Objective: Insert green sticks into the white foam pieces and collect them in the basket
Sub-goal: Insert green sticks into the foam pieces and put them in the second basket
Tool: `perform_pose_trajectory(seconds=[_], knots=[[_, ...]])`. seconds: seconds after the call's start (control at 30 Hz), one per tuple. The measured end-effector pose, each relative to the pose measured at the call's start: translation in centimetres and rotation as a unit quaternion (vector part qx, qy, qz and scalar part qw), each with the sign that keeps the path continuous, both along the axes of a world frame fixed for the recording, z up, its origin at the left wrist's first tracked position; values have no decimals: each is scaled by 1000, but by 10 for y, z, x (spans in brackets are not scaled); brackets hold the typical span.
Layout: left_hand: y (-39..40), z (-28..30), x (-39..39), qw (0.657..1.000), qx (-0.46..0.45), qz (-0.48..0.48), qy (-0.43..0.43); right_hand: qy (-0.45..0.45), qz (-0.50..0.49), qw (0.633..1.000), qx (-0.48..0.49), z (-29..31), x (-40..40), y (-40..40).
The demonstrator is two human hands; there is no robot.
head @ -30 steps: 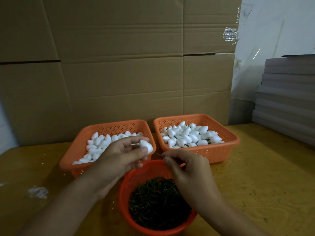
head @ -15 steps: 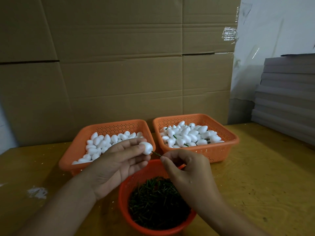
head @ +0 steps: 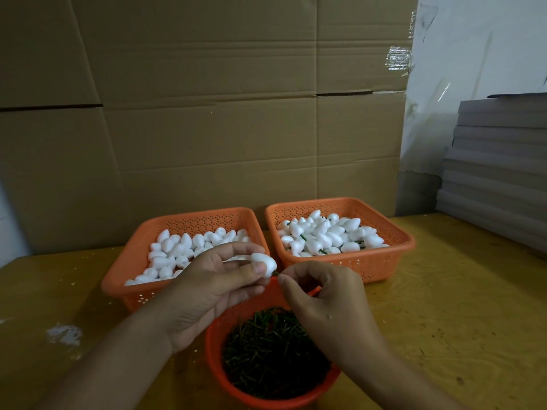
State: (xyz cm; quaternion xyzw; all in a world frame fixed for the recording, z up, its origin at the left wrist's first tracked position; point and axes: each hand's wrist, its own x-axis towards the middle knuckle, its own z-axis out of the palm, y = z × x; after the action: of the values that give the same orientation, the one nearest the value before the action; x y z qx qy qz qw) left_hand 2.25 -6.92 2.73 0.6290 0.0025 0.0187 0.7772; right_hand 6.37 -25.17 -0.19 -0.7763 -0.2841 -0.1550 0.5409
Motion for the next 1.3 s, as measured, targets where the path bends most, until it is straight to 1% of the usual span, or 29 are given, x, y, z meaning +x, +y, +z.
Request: perform_pose_trajectory(seconds=[0.23,0.4,0.47,0.57,0.77,0.87,0.97,1.03,1.3], knots=[[-5,-1,-1,1000,20,2,0,-4,10,1000,6,1,-3,1],[-3,-1,-1,999,43,-6,-2,15,21,1000,9,1,-2,0],[1,0,-2,998,68,-11,-10,47,38,998,18,1,-2,1],[6,3,-2,994,103,-13,-16,121,75,989,30,3,-1,2],[8,4,-3,992,116,-47,-31,250,154,954,62,10,-4,1],[8,2,-2,994,97,-42,-35,277,154,941,122,11,-6,2],[6,0,-1,997,72,-16,-39,276,138,938,159,11,-6,1],[3,0,-1,996,74,-5,-45,270,135,938,168,11,-6,2],[-1,-5,1,991,117,13,-62,229,134,956,124,11,-9,2]])
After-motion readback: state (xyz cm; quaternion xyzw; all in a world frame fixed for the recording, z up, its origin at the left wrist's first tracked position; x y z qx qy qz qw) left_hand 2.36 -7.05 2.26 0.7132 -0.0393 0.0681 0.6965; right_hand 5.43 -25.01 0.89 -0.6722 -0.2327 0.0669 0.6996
